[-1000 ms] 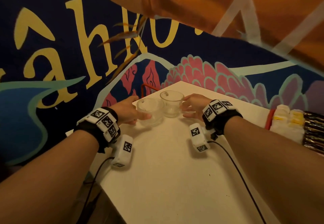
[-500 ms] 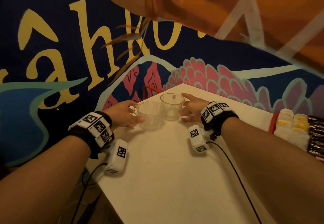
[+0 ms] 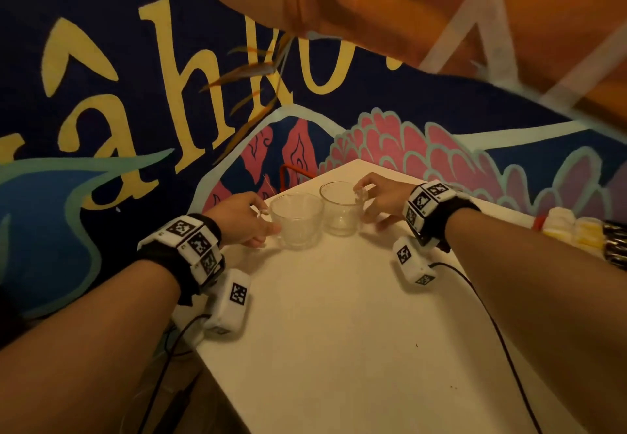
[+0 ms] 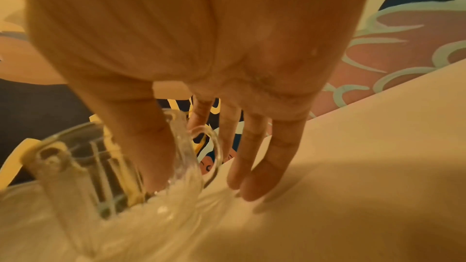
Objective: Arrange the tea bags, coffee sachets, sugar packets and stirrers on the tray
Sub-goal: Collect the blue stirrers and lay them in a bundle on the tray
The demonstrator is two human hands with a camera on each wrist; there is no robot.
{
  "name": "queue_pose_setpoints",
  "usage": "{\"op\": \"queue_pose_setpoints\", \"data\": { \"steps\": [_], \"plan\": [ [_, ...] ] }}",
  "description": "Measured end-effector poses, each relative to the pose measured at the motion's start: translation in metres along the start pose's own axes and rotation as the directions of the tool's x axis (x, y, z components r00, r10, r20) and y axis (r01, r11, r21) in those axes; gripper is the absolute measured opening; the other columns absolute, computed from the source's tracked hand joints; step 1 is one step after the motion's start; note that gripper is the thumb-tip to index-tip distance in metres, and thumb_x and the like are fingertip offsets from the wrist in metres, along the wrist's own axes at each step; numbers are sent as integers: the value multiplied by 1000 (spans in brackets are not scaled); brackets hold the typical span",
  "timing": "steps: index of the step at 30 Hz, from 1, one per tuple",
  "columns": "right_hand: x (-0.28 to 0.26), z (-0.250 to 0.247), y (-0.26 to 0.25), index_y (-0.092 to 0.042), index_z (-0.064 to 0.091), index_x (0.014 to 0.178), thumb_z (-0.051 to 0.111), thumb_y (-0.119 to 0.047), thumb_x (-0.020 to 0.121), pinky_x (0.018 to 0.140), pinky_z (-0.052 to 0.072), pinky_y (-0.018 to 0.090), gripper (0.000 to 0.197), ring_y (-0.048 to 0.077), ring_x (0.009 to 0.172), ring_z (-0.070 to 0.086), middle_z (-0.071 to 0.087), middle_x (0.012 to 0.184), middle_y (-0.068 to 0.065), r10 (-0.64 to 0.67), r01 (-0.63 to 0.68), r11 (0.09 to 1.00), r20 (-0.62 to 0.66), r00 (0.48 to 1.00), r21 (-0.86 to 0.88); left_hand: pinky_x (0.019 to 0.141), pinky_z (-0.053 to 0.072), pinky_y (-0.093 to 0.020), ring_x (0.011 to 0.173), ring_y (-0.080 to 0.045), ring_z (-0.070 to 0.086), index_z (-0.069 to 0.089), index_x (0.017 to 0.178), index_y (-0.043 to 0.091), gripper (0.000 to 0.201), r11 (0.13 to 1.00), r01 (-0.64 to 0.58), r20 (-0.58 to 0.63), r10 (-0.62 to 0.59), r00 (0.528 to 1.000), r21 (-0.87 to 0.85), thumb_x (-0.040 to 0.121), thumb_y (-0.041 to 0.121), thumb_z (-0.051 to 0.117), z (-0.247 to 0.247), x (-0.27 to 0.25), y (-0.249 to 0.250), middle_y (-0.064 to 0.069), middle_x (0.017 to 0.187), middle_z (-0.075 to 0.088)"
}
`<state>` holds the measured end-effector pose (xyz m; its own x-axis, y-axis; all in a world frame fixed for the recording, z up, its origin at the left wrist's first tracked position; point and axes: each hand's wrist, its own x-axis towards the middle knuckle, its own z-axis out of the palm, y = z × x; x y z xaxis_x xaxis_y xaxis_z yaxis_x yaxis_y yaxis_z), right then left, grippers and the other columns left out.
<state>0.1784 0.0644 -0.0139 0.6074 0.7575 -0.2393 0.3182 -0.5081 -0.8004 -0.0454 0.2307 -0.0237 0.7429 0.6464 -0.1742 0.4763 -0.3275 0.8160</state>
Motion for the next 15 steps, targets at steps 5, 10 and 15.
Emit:
{"op": "queue_pose_setpoints", "data": {
  "steps": [5,10,15],
  "plan": [
    [-16,5,15,-16,60,105,71,-4,84,73,58,36,26,22,81,68,69,105,13,43,-41,999,-91,995,24,78,60,-33,87,-20,68,63,112,6,21,1000,9,-24,-9,1000,1,98,21,62,2,-7,-1,-11,104,67],
    [-35,13,19,-11,70,103,67,-28,93,72,58,34,19,19,81,64,67,106,7,99,-86,986,-84,992,145,69,56,-30,87,-23,65,70,103,4,16,986,96,40,-92,995,-133,99,17,61,11,-26,4,-12,111,61],
    [-55,33,10,-15,73,93,60,-37,96,68,54,32,26,18,74,54,58,109,6,185,-174,960,-28,982,219,73,58,-33,84,-23,64,71,109,5,22,949,169,88,-151,985,-266,96,22,65,23,-41,10,-8,98,58]
  ]
}}
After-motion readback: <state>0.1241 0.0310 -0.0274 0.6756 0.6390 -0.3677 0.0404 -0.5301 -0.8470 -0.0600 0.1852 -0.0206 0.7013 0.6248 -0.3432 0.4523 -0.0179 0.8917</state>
